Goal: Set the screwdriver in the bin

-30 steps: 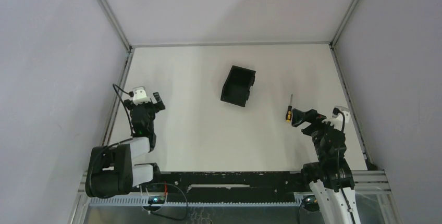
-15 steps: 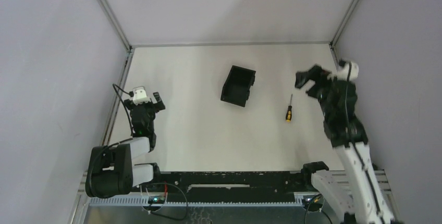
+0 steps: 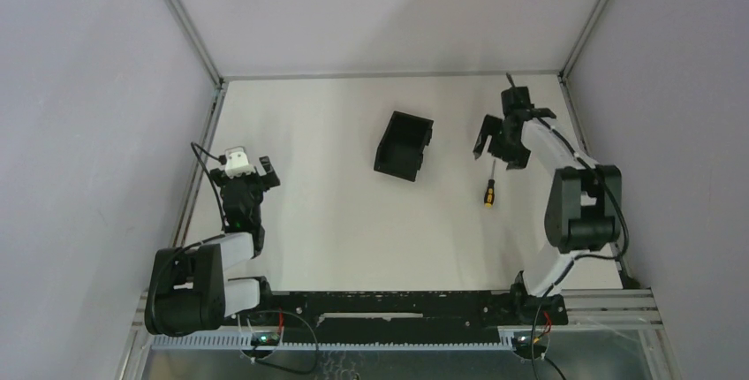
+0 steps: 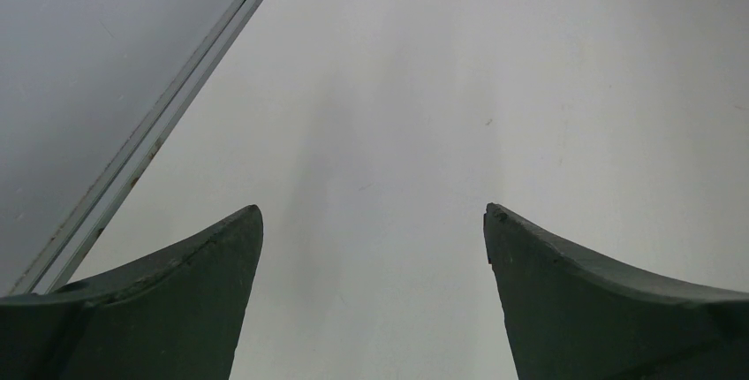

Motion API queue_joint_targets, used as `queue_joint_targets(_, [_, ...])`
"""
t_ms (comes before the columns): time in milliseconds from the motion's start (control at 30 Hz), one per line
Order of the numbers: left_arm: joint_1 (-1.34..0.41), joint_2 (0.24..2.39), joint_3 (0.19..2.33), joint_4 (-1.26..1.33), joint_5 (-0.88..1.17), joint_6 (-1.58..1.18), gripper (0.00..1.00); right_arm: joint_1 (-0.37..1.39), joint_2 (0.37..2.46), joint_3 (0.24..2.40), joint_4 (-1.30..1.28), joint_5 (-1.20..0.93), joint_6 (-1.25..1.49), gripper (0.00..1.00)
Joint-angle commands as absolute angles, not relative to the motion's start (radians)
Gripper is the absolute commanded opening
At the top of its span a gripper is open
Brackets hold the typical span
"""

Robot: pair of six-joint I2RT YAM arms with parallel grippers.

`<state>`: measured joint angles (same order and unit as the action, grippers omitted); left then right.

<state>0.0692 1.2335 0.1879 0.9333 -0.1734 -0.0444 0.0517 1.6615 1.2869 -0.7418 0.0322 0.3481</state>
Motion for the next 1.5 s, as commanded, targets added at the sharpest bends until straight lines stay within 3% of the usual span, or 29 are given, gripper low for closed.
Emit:
queue_joint_targets(0, [0.065,1.233,0.232,0.968,-0.179,-0.029,1.0,0.047,1.741,1.254,-0.759,-0.014,0.327,0.92])
queue_joint_targets(100, [0.064,1.233,0.23,0.968,-0.179,-0.029,1.0,0.047,1.793,1.214,-0.716,-0.015,0.331,0.88])
queue_joint_targets(267, [0.065,1.233,0.231,0.968,-0.179,-0.029,1.0,0.047,1.864,1.194,-0.69,-0.023,0.316,0.67])
queue_joint_targets(333, [0.064,1.233,0.231,0.968,-0.179,-0.029,1.0,0.046,1.877,1.194,-0.687,-0.008,0.309,0.54])
queue_joint_targets(467, [0.065,1.233,0.23,0.968,-0.178,-0.029,1.0,0.047,1.866,1.22,-0.716,0.0,0.291,0.13])
queue_joint_targets(533, [0.064,1.233,0.231,0.968,-0.179,-0.029,1.0,0.047,1.842,1.267,-0.771,0.03,0.281,0.0])
queue_joint_targets(933, [0.065,1.233,0.231,0.968,-0.178,-0.029,1.0,0.025,1.864,1.803,-1.326,0.011,0.231,0.0])
queue_joint_targets(1167, [0.064,1.233,0.23,0.968,-0.179,-0.029,1.0,0.036,1.871,1.886,-1.302,-0.098,0.291,0.0])
queue_joint_targets(1467, [0.065,1.233,0.23,0.968,-0.178,-0.029,1.0,0.273,1.952,2.0,-1.138,-0.139,0.406,0.0])
